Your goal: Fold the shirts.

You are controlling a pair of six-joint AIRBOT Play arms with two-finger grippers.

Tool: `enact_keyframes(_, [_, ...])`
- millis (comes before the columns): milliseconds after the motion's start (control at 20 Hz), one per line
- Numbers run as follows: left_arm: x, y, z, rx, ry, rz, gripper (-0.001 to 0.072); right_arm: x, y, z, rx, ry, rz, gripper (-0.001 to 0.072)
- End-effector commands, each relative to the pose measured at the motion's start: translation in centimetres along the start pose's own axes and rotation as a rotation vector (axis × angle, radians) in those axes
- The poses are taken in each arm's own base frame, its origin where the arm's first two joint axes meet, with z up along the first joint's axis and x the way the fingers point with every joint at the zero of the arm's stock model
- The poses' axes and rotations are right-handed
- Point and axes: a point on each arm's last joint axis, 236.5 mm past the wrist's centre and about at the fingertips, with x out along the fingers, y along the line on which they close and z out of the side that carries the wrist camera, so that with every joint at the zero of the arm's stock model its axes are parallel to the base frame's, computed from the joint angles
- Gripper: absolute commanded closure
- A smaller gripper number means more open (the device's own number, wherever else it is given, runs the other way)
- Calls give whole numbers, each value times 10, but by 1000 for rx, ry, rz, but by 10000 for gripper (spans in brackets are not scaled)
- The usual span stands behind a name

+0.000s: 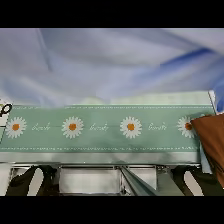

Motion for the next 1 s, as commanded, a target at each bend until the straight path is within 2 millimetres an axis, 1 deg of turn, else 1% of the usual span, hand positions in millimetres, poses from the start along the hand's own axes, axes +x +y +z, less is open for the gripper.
enact_keyframes(0, [-22,11,-31,32,126,116,685,-7,7,-61,74,143,1,688])
enact_keyframes(50, [-16,19,-51,-12,182,118,685,6,10,-83,102,205,35,688])
enact_keyframes(100, [-8,30,-74,-66,237,118,685,24,14,-107,138,279,83,688])
enact_keyframes(200, [13,51,-134,-200,367,95,685,62,24,-151,196,401,192,688])
enact_keyframes(250, [25,56,-167,-268,426,53,685,83,25,-171,228,443,231,688])
enact_keyframes(350, [51,70,-230,-392,516,-17,685,123,15,-213,299,527,249,688])
enact_keyframes(450, [77,88,-300,-487,632,-30,685,166,1,-255,360,622,245,688])
enact_keyframes(500, [91,91,-337,-513,697,-49,685,185,-7,-271,374,661,245,688])
enact_keyframes(550, [105,90,-369,-528,753,-72,685,205,-16,-284,389,700,243,688])
enact_keyframes(600, [123,89,-402,-543,796,-85,685,226,-22,-292,409,717,246,688])
enact_keyframes(750, [175,92,-485,-538,841,-55,685,294,-46,-317,496,757,236,688])
enact_keyframes(800, [191,92,-508,-540,847,-38,685,314,-54,-324,523,774,229,688])
enact_keyframes(850, [204,90,-527,-539,853,-30,685,335,-61,-328,547,785,225,688])
enact_keyframes(900, [215,86,-543,-538,864,-32,685,353,-67,-329,566,793,230,688])
enact_keyframes(950, [223,81,-555,-538,876,-42,685,371,-72,-328,585,792,238,687])
